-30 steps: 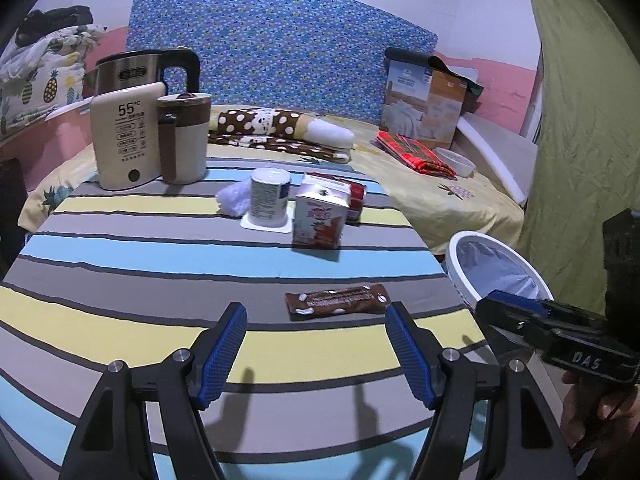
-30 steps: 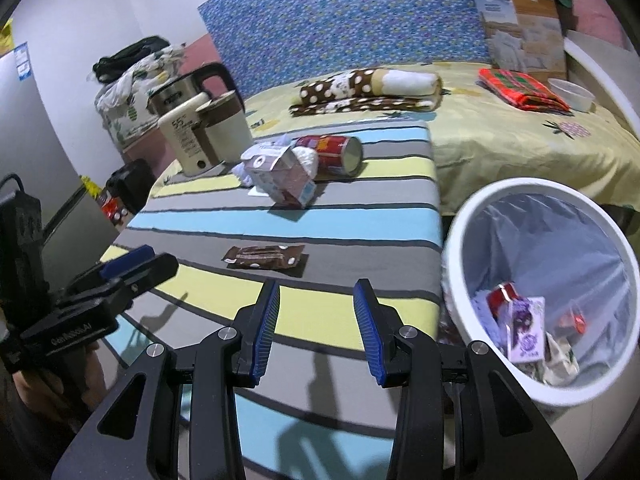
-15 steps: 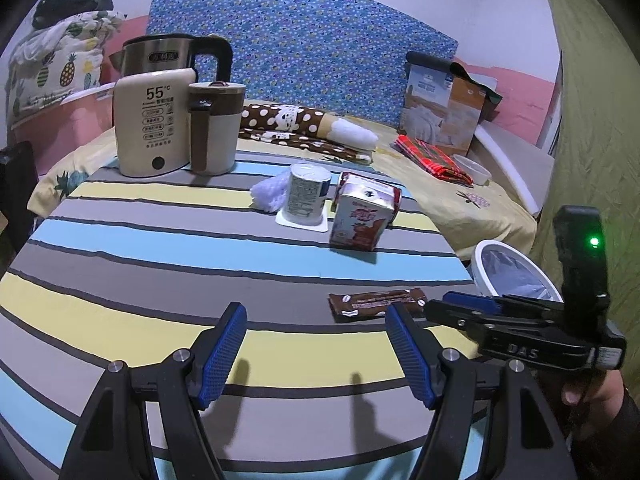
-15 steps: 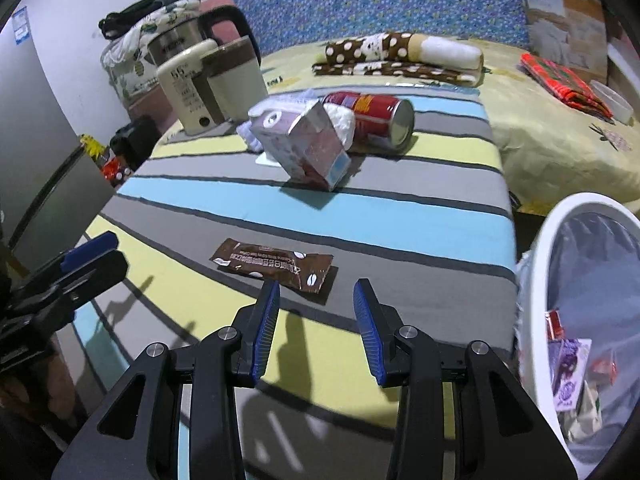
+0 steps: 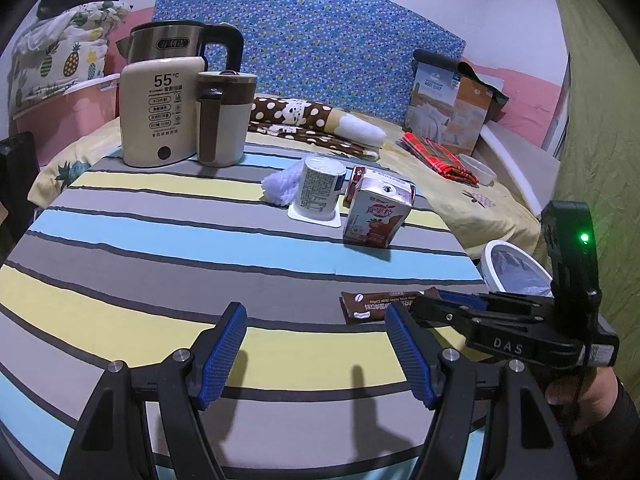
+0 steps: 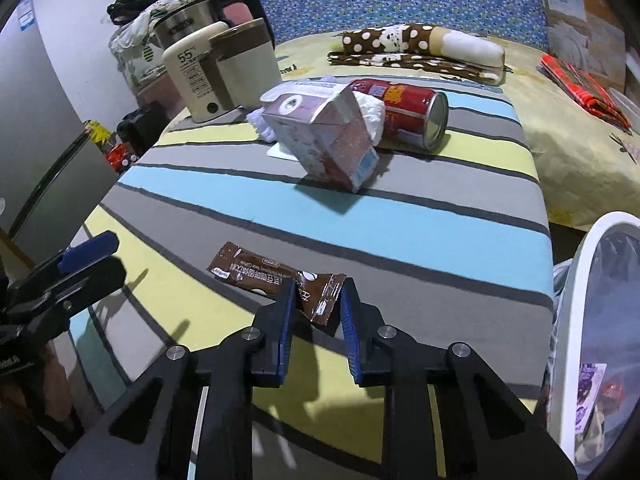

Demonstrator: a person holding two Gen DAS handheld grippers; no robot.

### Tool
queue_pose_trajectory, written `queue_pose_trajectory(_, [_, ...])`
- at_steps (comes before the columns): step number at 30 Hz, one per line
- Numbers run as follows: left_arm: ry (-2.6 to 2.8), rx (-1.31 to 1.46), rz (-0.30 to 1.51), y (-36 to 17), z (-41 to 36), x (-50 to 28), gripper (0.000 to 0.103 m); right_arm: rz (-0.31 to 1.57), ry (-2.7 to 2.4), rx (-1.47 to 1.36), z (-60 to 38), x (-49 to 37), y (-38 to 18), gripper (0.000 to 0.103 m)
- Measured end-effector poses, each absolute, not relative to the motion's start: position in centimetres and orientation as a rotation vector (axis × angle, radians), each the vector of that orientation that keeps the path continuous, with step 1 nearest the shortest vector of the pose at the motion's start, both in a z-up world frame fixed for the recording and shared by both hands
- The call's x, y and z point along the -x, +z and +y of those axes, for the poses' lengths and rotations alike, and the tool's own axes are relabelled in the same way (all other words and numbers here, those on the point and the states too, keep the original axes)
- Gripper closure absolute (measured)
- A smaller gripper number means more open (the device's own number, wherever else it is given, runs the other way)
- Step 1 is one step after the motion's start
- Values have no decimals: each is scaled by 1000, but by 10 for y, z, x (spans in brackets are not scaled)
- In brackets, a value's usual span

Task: Collect trash
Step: 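Grasp the brown coffee stick with the right tool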

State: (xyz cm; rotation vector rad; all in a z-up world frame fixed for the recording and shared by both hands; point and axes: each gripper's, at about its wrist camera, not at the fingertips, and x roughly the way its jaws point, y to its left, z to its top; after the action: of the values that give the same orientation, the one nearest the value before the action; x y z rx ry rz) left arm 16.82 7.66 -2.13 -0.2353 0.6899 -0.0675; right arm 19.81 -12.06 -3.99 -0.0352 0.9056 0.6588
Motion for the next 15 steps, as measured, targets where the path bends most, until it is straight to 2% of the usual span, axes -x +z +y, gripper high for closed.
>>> queue_pose_trajectory(3, [-69, 236, 689, -21, 77, -168, 31, 889, 655, 28, -124, -192, -37, 87])
queue_pose_trajectory(15, [-106, 197, 687, -12, 52, -185, 31, 833, 553, -124, -171, -178, -27, 90])
